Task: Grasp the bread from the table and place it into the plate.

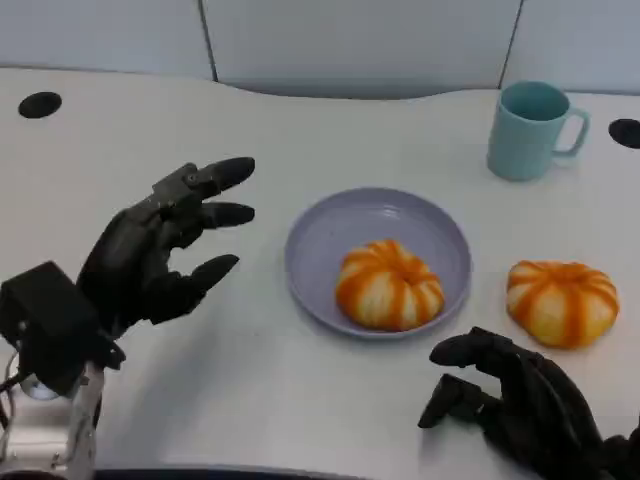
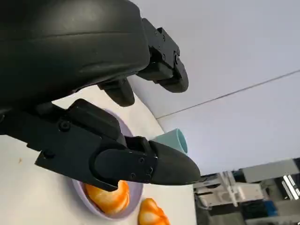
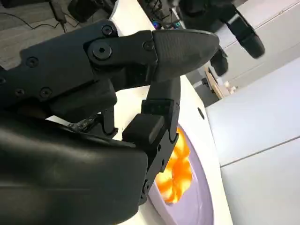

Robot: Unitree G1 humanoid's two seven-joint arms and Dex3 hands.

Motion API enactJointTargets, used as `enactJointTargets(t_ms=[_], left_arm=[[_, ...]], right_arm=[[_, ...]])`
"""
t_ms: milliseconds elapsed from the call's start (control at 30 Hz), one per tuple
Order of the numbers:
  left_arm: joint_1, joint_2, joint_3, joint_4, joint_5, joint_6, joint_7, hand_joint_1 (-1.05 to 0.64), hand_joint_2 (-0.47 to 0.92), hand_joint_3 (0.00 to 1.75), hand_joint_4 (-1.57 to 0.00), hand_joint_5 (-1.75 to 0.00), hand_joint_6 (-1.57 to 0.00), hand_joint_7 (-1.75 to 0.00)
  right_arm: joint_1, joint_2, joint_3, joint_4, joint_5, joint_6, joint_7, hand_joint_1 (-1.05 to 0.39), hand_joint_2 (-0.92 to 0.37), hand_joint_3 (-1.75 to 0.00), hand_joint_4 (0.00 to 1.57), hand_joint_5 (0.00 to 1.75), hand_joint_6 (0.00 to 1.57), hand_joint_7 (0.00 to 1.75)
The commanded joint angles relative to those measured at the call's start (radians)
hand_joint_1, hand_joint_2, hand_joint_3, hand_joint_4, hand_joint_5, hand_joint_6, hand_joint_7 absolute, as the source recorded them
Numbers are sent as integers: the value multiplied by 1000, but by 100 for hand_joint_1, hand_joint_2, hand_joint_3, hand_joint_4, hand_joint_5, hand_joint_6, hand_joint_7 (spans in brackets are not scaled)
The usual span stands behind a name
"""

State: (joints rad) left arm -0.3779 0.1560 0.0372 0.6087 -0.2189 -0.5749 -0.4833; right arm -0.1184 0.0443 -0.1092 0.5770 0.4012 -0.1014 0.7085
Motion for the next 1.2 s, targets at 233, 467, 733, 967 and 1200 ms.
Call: enactJointTargets(t_ms=[233, 467, 733, 967, 1200], left_arm=[[18, -1, 24, -55, -21, 36, -19, -88, 92, 36, -21, -88, -40, -26], [18, -1, 25, -57, -20, 38, -19, -88, 92, 35, -21, -88, -40, -25], [19, -1, 26, -58, -20, 39, -19, -88, 92, 35, -21, -87, -41, -24], [412, -137, 120, -190, -369, 258, -153, -75, 92, 25, -27, -153, -35, -92], [437, -162, 149, -247, -385, 337, -161, -72, 92, 24, -26, -163, -28, -114]], right_arm=[[16, -9, -4, 27, -14, 7, -15, -52, -92, -35, 77, 127, 83, 79], [16, -9, -4, 28, -14, 6, -15, -52, -92, -35, 77, 126, 84, 78], [16, -9, -4, 28, -14, 6, -15, -52, -92, -35, 77, 126, 84, 77], [28, -20, 8, -31, -13, 48, -15, -49, -92, -41, 74, 132, 81, 80], [30, -18, 7, -38, -7, 49, -9, -50, -92, -41, 73, 135, 79, 84]])
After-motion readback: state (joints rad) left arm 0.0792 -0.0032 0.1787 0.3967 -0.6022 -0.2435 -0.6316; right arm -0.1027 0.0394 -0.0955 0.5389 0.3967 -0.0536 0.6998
